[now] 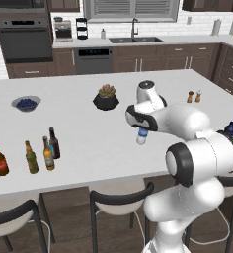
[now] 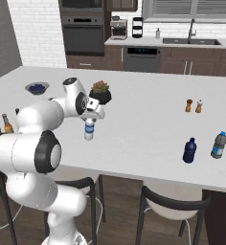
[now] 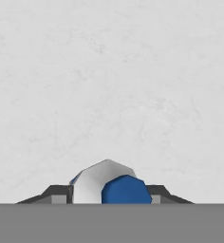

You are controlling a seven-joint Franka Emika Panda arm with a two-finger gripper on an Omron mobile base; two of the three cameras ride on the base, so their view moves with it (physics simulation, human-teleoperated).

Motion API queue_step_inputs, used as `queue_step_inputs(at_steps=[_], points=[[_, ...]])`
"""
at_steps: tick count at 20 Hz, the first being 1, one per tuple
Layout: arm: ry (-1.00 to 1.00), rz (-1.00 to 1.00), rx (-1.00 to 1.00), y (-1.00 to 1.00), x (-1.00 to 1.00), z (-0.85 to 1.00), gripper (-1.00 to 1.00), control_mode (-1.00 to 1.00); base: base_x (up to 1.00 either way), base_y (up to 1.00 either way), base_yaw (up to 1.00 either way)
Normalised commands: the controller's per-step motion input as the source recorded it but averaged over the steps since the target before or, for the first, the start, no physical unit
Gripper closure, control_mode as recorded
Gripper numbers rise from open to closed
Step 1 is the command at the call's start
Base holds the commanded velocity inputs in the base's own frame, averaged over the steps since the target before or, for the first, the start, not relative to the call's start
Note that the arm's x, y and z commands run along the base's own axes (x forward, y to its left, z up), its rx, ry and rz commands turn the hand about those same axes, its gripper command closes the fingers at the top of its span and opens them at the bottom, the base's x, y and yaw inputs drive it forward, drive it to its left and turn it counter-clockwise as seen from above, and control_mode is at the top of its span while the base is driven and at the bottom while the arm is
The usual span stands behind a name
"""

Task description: Move the plastic bottles in the middle to the plastics group, and the glass bottles in the middle to the glass group.

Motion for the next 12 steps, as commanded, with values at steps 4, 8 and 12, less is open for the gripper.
queue_step_inputs(at_steps=[4, 8, 12], points=[[0.00, 0.00, 0.00, -0.78, -0.35, 0.28, 1.00, -1.00, 0.00, 0.00, 0.00], [0.00, 0.00, 0.00, -0.81, -0.26, 0.20, 1.00, -1.00, 0.00, 0.00, 0.00], [0.00, 0.00, -0.02, -0.83, -0.19, 0.10, 1.00, -1.00, 0.00, 0.00, 0.00]])
